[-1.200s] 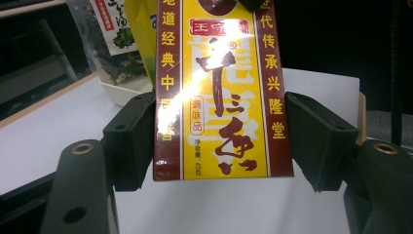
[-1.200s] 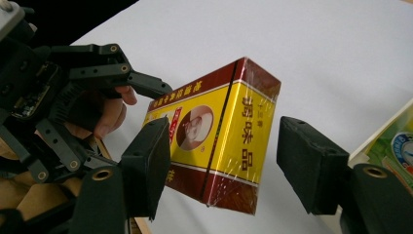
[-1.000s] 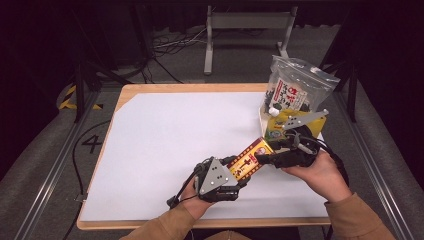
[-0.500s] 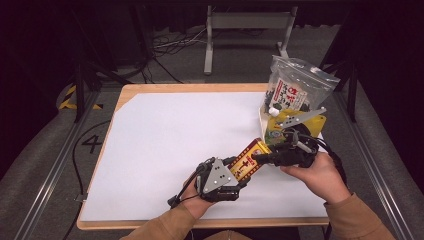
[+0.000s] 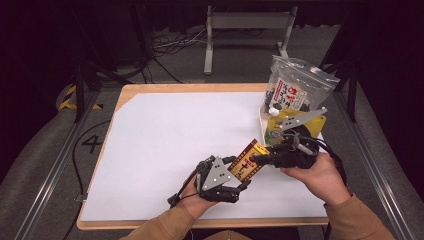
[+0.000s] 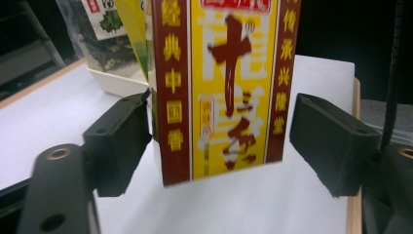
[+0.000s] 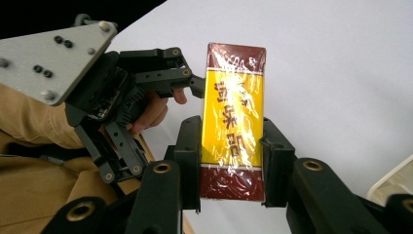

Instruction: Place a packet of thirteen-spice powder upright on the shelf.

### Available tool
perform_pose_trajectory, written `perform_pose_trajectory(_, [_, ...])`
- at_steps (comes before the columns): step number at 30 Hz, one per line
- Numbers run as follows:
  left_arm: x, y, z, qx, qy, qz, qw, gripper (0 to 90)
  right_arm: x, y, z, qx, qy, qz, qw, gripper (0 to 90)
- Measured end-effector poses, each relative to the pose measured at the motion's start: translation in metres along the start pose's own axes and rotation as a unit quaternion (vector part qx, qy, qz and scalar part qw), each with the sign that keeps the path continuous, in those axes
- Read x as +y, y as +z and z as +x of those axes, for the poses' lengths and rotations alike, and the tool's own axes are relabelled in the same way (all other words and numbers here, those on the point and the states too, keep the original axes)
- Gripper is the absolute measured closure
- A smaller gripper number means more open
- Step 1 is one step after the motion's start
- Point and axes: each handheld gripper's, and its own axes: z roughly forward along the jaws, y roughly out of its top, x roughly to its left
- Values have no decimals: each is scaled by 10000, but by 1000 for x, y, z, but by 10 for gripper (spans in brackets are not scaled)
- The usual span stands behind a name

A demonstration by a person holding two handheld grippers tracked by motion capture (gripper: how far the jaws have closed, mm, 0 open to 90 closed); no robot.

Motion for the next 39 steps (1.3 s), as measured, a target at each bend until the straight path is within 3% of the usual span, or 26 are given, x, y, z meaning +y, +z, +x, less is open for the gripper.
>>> perform_pose_trajectory(6, [-1, -5, 5, -51, -27, 29, 10000, 192, 2, -9, 1, -144, -196, -85, 9997, 678])
perform_pose_trajectory(9, [-2, -9, 13, -98, -202, 130, 9997, 160, 3, -15, 2, -272, -447, -100, 9986, 678])
perform_pose_trajectory(17, [-3, -21, 24, -75, -423, 355, 9984, 115, 7, -27, -1, -437, -751, -66, 9962, 677])
perform_pose_trajectory(26, [-4, -39, 39, 21, -713, 628, 9955, 103, 11, -40, -6, -706, -1208, 44, 9902, 677])
perform_pose_trajectory(29, [-5, -45, 46, 30, -856, 818, 9930, 98, 13, -44, -8, -780, -1392, 112, 9871, 676])
perform_pose_trajectory(33, [-6, -52, 51, 101, -971, 888, 9913, 95, 16, -48, -11, -838, -1618, 224, 9830, 676])
perform_pose_trajectory(39, [-7, -66, 63, 229, -1041, 889, 9903, 96, 19, -52, -15, -880, -1700, 326, 9810, 676])
